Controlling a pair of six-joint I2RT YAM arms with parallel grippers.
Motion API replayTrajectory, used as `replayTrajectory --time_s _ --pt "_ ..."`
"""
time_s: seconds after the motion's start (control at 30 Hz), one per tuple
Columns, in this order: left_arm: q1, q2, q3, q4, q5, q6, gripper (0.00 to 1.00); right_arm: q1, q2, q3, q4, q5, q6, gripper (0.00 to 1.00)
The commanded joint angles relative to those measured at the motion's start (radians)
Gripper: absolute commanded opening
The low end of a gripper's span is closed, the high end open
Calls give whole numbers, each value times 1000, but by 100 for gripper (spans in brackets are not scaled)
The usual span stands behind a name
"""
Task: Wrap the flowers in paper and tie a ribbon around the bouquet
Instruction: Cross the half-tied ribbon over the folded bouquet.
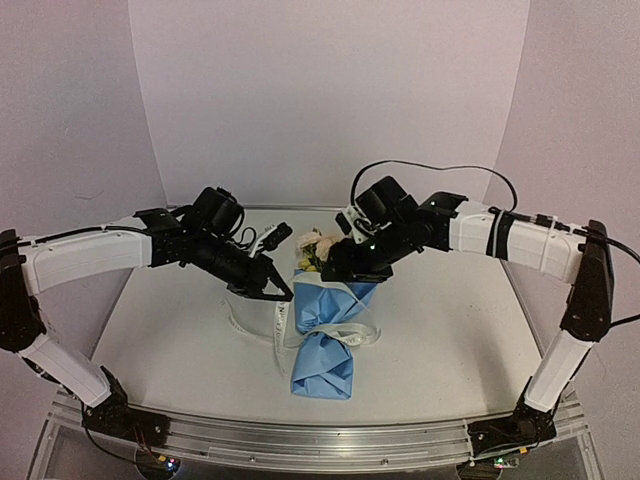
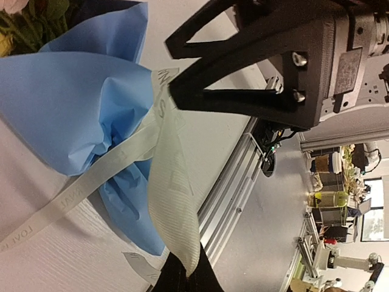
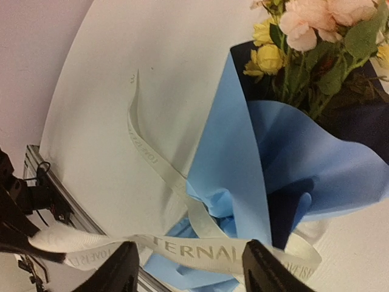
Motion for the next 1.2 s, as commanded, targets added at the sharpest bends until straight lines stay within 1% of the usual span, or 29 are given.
replayTrajectory --time_s 0.0,0.07,0.1,0.2,0.27,0.43,0.57,0.67,0.8,0.93,1.03,1.17 --pt "13 27 22 -58 -17 -116 0 2 -164 -146 11 97 35 71" --pt "26 38 21 -54 -11 -142 0 9 -232 -252 38 112 65 78" --pt "30 44 30 -57 2 -141 0 13 -257 -300 53 114 76 79" --pt "32 52 56 -83 6 -130 0 28 -305 -437 128 100 134 80" --pt "32 51 62 -92 9 -120 0 38 -305 -502 192 81 173 79" --pt "32 19 35 -125 17 -73 0 41 -254 -595 373 49 274 77" --pt "31 -46 -12 -119 48 -33 0 39 -199 -611 477 54 323 76" --pt "29 -81 -26 -106 54 5 0 40 -171 -621 530 79 358 74" --pt "23 -94 -14 -93 72 56 0 40 -156 -638 585 93 404 66" --pt "-21 -72 31 -120 85 107 0 41 -165 -661 609 100 435 56" --pt "-62 -63 37 -128 104 131 0 42 -175 -677 610 102 447 42" --pt "-82 -66 15 -143 117 124 0 51 -193 -690 610 111 456 30"
